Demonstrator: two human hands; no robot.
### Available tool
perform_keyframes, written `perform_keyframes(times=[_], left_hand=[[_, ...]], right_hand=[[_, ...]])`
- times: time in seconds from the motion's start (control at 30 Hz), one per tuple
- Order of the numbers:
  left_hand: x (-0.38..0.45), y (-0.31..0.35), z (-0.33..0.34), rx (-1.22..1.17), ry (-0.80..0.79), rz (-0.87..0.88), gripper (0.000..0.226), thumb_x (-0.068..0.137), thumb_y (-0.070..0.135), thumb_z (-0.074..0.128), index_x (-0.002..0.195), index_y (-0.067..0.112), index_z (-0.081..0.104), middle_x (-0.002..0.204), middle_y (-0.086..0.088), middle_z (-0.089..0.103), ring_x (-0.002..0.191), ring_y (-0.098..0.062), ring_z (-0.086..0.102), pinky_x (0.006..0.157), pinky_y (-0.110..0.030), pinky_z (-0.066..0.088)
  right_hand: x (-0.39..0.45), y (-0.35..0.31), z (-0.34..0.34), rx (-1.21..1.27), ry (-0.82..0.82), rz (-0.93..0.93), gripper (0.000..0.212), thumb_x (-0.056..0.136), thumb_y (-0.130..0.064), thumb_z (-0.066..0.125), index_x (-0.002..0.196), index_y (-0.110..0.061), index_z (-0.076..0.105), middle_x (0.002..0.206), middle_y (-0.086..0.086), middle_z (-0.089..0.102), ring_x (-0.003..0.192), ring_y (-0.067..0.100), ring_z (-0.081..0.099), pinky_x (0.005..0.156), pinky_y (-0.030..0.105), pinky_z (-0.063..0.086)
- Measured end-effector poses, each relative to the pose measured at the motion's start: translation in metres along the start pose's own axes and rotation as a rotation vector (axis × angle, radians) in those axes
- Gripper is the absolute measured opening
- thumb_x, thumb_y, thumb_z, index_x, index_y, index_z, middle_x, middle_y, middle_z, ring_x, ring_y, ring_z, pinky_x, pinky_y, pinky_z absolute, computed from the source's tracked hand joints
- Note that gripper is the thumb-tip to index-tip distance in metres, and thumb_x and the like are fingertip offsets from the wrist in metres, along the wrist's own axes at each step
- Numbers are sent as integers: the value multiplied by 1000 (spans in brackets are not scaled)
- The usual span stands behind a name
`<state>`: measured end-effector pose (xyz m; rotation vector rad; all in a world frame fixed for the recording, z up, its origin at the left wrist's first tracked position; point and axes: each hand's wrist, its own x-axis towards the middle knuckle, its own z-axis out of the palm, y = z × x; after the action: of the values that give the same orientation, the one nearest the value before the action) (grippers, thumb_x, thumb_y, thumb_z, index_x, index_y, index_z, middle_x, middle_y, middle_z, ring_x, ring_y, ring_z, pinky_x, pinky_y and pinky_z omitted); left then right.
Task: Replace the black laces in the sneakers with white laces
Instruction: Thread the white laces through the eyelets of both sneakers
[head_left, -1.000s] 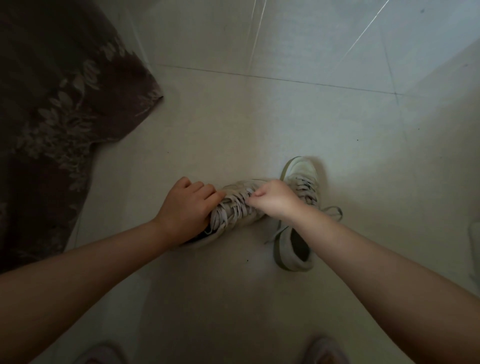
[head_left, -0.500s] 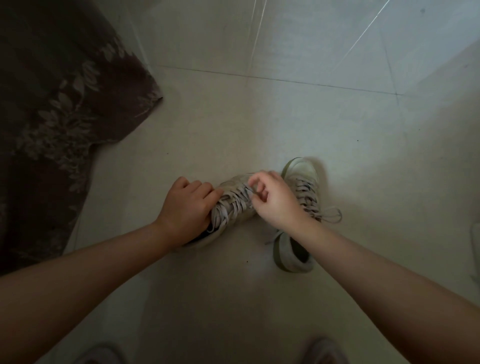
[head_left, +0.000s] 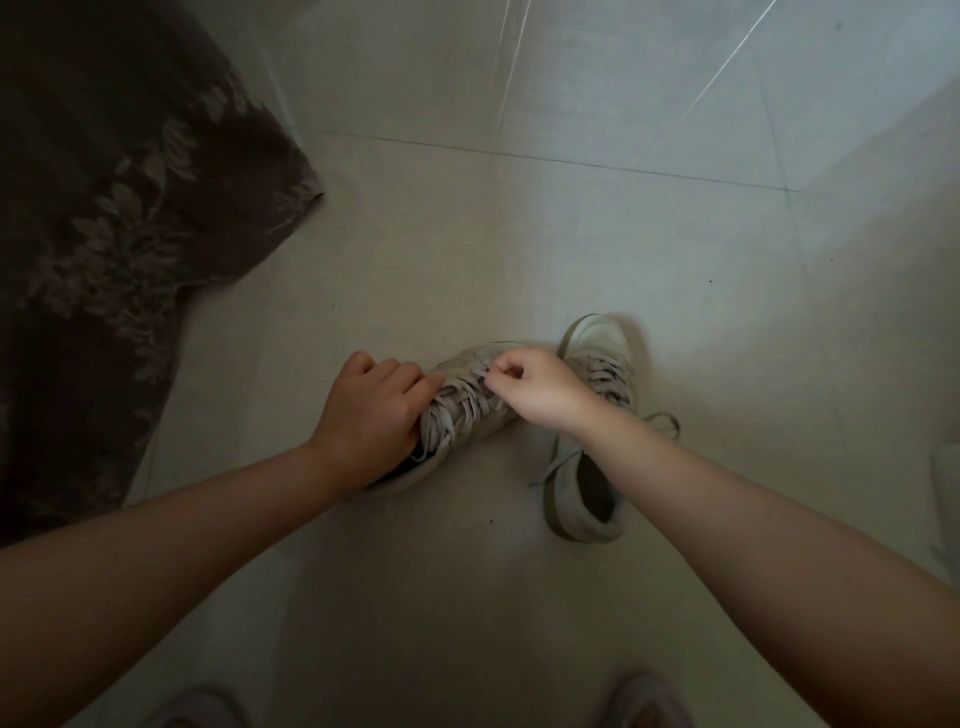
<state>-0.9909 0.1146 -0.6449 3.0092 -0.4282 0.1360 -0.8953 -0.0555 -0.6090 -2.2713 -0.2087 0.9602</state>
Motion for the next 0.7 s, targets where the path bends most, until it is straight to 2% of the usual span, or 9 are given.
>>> perform_keyframes(times=[0.07,0.2,0.27,0.4,0.47,0.53,0.63,0.7], left_hand=[[0,1,-1,-17,17,-3,37,74,12,43,97,7,71,78,-8,66,62,-27,59,62,-34,25],[2,1,-1,-24,17,-4,37,75,14,43,98,7,71,79,-7,67,63,-26,59,63,-34,25],[2,0,-1,-23,-1,-20,34,75,15,47,99,8,71,80,-6,67,64,-27,59,63,-34,25],[1,0,-3,-30,-15,-54,34,74,20,51,99,11,71,80,-5,67,65,-27,60,63,-34,25],[2,1,-5,-45,-11,-71,33,75,23,52,99,13,71,82,-3,68,67,-26,60,63,-34,25],[2,2,-8,-92,13,-106,31,73,23,62,101,14,70,89,-3,67,76,-26,61,66,-33,25],[-5,9,-25,-216,-15,-296,37,60,22,81,92,14,65,87,-5,58,79,-28,55,67,-32,27],[-13,15,-39,-317,-61,-477,23,69,28,77,75,19,57,74,2,54,69,-26,53,60,-29,30]], right_hand=[[0,5,-4,93,-18,39,15,91,-20,55,85,-11,65,86,1,60,80,11,52,68,18,38],[-2,12,-6,198,-38,74,11,90,-19,56,81,-17,62,78,-4,55,75,9,48,69,22,36],[-2,12,-6,140,-1,29,6,89,-22,61,85,-17,61,78,-4,54,73,8,49,68,21,38],[-3,8,1,-113,196,-257,8,84,-20,67,91,-16,66,76,-7,45,64,1,43,65,16,37],[-3,6,4,-281,208,-322,10,84,-22,66,91,-17,70,83,-5,47,70,7,48,71,22,43],[-3,5,5,-330,205,-315,11,85,-25,65,90,-17,71,88,-5,48,76,12,52,73,28,47],[-3,1,2,-373,201,-334,13,85,-28,64,91,-18,71,91,-2,50,80,13,54,72,31,50],[-4,-1,2,-454,198,-374,15,87,-26,61,94,-16,71,93,0,53,85,17,56,72,33,50]])
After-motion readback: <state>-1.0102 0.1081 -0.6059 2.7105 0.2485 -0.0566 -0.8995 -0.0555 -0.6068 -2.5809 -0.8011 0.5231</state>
